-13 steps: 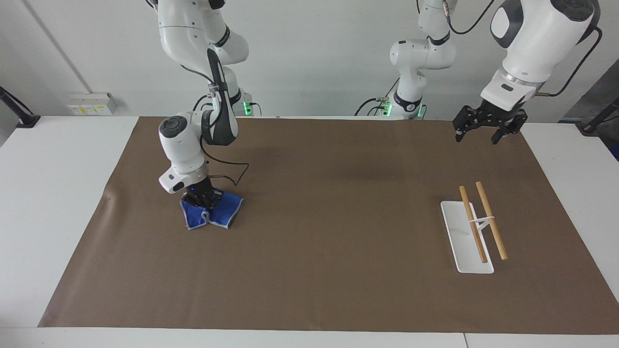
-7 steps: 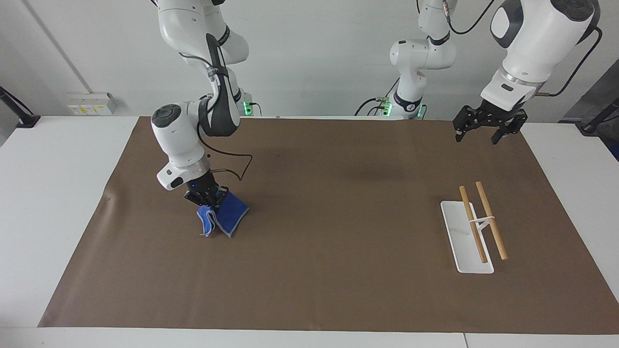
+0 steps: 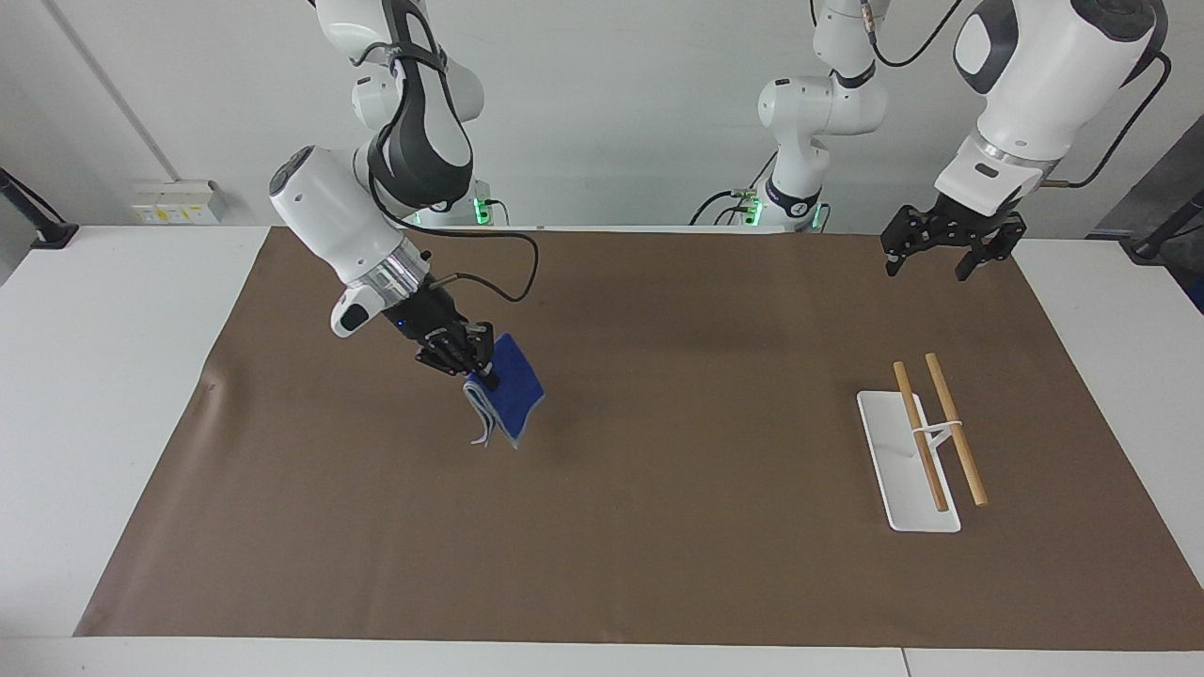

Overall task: Right arm passes towel to left arm to hang
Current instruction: 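Lift the towel with the right gripper while the left gripper approaches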

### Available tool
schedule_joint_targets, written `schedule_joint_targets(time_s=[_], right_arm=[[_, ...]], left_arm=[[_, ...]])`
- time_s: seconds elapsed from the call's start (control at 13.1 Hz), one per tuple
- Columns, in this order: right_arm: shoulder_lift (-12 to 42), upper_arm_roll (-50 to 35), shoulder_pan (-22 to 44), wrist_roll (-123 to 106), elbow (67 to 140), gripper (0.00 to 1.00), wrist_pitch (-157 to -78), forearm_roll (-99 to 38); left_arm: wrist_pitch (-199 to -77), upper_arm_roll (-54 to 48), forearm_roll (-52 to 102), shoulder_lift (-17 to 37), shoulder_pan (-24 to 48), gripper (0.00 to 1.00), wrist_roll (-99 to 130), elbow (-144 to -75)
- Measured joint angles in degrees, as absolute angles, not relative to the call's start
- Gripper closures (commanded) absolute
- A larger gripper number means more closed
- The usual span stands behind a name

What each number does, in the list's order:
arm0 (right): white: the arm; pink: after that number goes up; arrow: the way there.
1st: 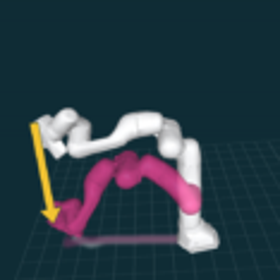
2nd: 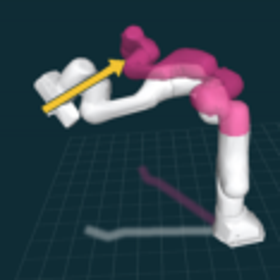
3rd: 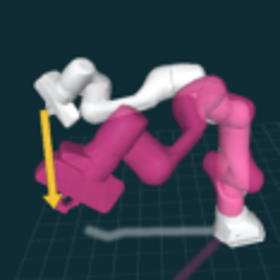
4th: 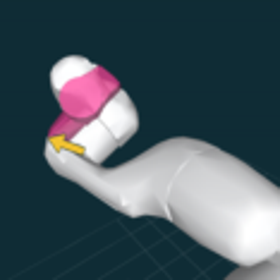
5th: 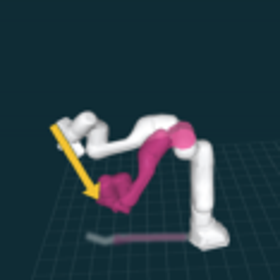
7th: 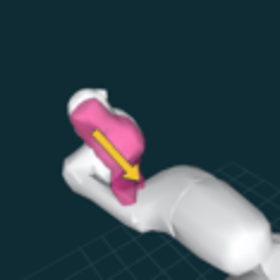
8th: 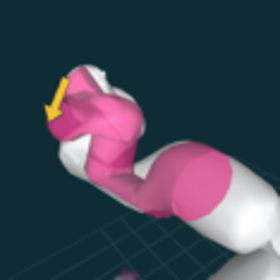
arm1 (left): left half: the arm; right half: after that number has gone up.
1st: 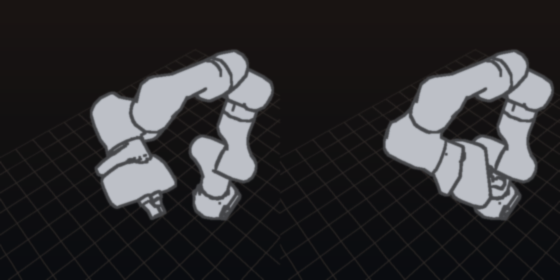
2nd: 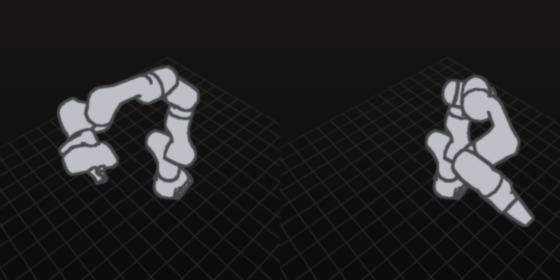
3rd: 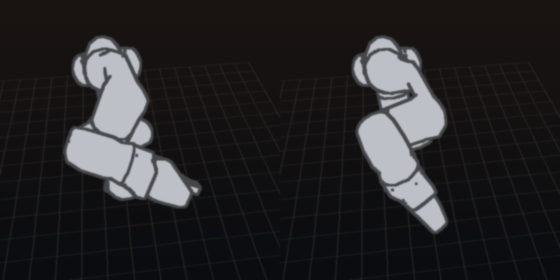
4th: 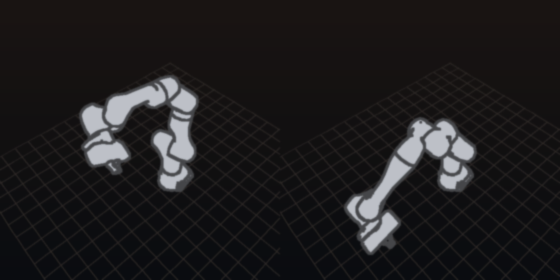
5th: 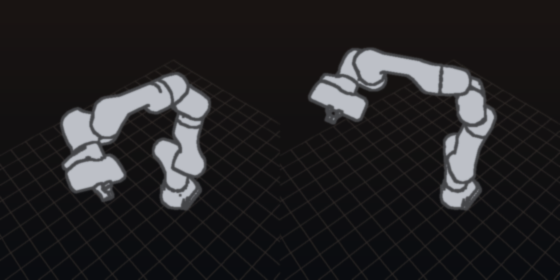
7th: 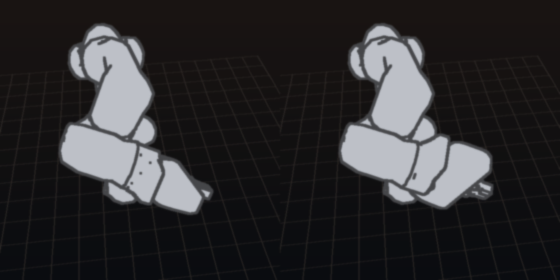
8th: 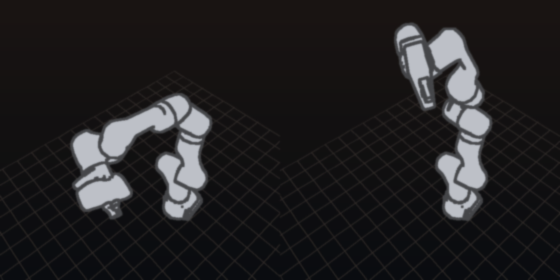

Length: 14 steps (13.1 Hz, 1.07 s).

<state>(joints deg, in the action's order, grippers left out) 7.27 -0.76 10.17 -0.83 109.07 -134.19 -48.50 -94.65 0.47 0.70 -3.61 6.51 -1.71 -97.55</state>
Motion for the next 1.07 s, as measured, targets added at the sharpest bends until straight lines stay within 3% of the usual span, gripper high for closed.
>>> schedule_joint_targets(time_s=[0.53,1.07], right_arm=[[5.65,-6.56,10.29,-0.13,108.13,1.00,-133.95,-78.40],[4.63,-8.76,13.75,6.52,108.20,1.00,-134.39,-98.03]], left_arm=[[-96.82,-0.31,3.79,-3.65,6.14,0.00,1.96,-97.55],[-117.22,-1.48,19.94,-3.64,15.81,0.00,39.58,-102.71]])
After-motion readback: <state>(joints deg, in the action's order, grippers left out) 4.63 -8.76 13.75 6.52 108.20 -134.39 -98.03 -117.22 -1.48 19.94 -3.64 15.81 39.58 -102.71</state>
